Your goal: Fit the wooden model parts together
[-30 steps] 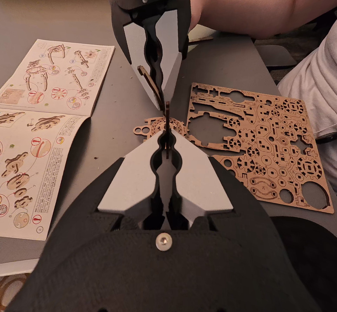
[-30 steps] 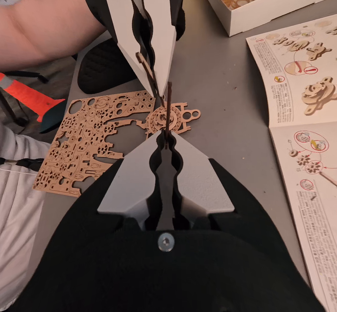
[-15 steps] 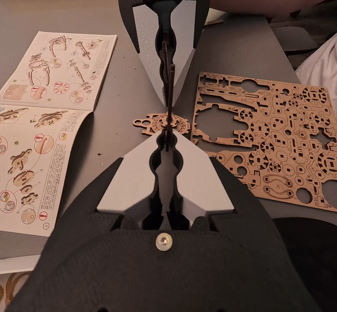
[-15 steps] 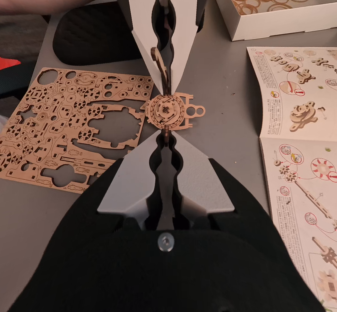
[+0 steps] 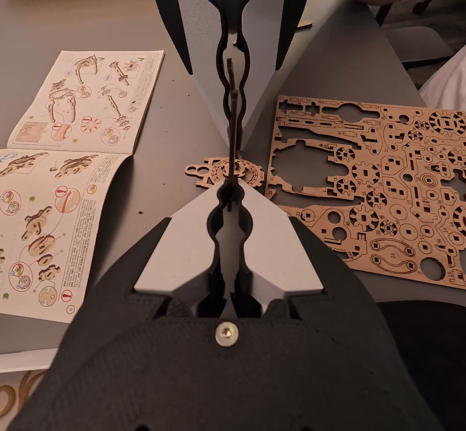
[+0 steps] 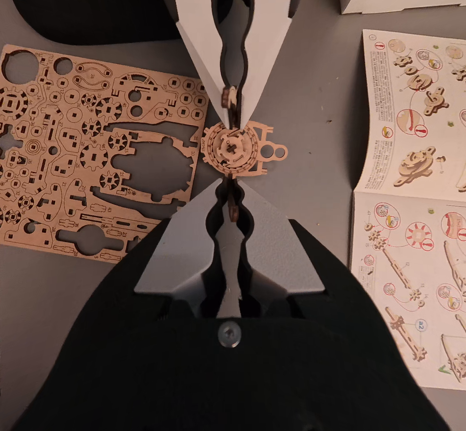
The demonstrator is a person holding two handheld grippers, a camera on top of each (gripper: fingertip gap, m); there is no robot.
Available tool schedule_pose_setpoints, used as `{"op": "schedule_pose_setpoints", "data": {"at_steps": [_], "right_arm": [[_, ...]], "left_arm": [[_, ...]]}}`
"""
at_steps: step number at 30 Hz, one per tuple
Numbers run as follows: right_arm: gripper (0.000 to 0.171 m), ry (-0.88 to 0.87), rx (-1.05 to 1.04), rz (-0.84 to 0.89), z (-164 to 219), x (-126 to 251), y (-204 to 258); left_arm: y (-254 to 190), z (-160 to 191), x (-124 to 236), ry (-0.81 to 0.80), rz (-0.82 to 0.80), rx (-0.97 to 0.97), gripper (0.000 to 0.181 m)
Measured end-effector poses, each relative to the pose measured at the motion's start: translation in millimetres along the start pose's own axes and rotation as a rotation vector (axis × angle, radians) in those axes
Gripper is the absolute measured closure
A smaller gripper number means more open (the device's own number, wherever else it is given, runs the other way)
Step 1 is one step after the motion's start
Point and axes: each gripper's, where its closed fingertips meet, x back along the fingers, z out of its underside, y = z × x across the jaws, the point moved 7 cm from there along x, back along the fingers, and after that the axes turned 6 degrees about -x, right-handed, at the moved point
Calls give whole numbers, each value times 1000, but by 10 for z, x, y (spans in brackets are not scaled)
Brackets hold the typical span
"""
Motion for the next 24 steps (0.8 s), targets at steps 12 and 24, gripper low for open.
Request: {"op": "schedule_pose_setpoints", "data": {"at_steps": [12, 24], "right_arm": [[169, -147, -453, -289, 124, -9, -183], [171, -111, -739, -690, 184, 80, -112]], "left_arm": [[26, -202, 517, -198, -232, 63, 131], [-508, -481, -31, 276, -368, -555, 131]]}}
